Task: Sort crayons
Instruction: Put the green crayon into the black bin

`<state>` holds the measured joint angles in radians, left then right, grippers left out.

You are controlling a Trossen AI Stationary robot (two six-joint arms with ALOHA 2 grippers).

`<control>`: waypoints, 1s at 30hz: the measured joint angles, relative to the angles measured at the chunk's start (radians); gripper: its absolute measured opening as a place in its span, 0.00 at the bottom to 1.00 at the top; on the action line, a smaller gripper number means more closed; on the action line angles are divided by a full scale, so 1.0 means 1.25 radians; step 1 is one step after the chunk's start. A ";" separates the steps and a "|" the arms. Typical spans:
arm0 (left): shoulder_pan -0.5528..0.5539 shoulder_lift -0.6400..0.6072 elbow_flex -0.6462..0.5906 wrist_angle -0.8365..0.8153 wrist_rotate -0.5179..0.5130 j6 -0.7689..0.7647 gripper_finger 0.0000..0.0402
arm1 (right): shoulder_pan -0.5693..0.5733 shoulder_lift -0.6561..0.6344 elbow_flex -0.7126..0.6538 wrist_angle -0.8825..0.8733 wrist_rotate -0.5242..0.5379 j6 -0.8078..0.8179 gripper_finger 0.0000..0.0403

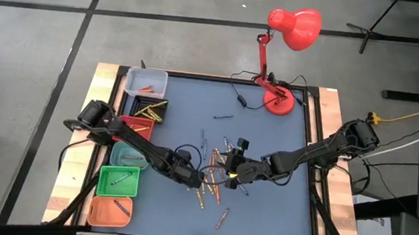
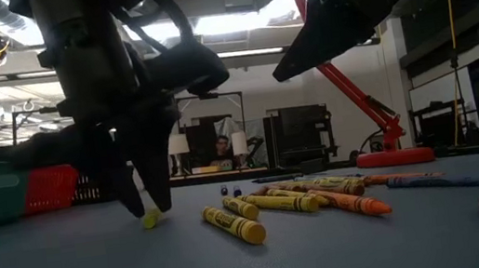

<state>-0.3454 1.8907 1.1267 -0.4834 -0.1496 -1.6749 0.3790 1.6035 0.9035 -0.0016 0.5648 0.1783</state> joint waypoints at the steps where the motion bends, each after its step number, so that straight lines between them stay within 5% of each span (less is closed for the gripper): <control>1: 0.002 0.003 0.002 0.003 0.000 0.000 0.23 | 0.000 0.000 0.000 0.000 0.000 0.000 0.37; 10: 0.002 0.010 0.002 -0.001 0.003 0.025 0.22 | 0.000 0.000 0.000 0.000 0.000 0.000 0.37; 22: 0.003 0.010 0.002 -0.041 -0.001 0.111 0.02 | 0.000 0.000 0.000 0.000 0.000 0.000 0.37; 30: 0.008 -0.011 -0.002 -0.049 0.000 0.203 0.02 | 0.000 0.000 0.000 -0.008 -0.001 0.000 0.37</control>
<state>-0.3350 1.8773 1.1248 -0.5441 -0.1501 -1.4215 0.3790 1.6035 0.9039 -0.0120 0.5641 0.1780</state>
